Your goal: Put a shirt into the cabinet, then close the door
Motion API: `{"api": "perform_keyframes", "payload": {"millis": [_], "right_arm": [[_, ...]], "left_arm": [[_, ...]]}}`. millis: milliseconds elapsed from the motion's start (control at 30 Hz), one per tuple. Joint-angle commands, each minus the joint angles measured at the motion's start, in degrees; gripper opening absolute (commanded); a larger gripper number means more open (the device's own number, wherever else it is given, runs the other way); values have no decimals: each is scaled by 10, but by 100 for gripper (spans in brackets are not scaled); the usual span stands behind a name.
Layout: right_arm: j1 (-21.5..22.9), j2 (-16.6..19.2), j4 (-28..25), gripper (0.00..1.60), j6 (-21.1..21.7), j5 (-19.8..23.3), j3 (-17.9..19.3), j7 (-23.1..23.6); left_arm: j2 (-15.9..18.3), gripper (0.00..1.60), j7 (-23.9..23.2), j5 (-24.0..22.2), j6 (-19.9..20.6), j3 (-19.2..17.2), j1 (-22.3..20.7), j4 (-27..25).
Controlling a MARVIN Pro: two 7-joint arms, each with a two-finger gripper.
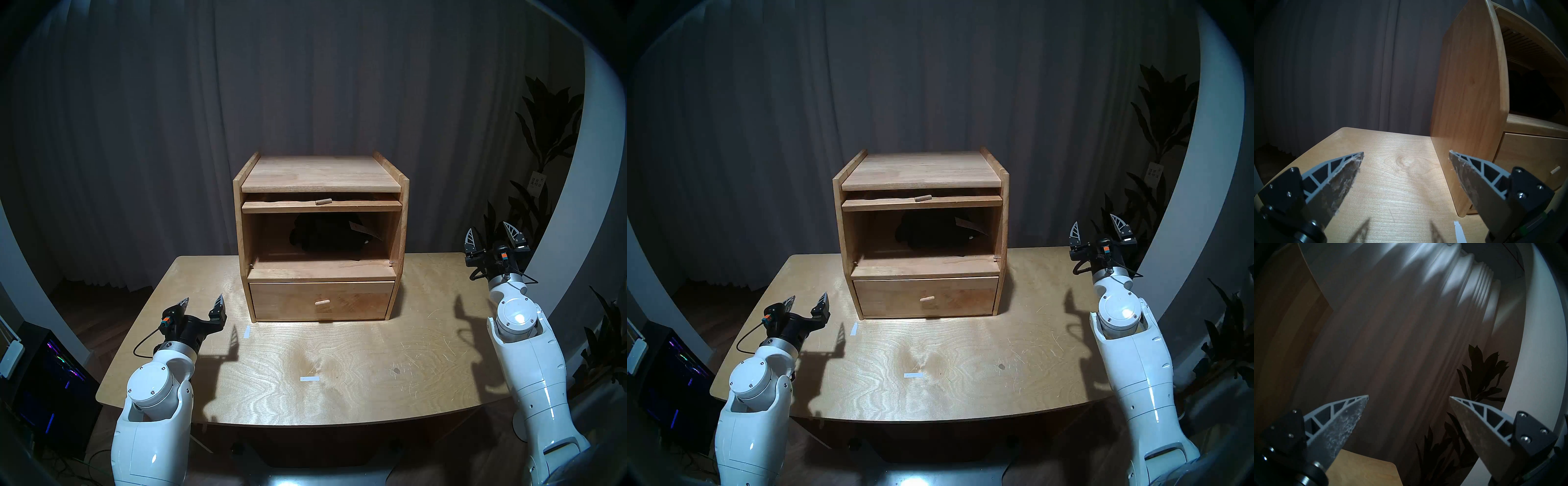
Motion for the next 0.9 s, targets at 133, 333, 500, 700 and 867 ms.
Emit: {"api": "perform_keyframes", "payload": {"millis": [133,333,500,700,867], "right_arm": [[70,-21,51,160,-100,49,2,1],[91,-31,80,160,-143,68,-4,6],[112,-40,110,160,-188,82,-14,16],[92,-67,129,160,-236,105,-40,45],[26,-50,99,160,-248,128,-39,80]], "left_arm": [[1,160,-1,-1,-5,0,-6,-20],[1,160,-1,-1,-5,0,-5,-22],[1,160,-1,-1,-5,0,-3,-25],[0,160,-1,-1,-5,-1,1,-33],[-1,160,-1,-1,-3,-1,6,-40]]}}
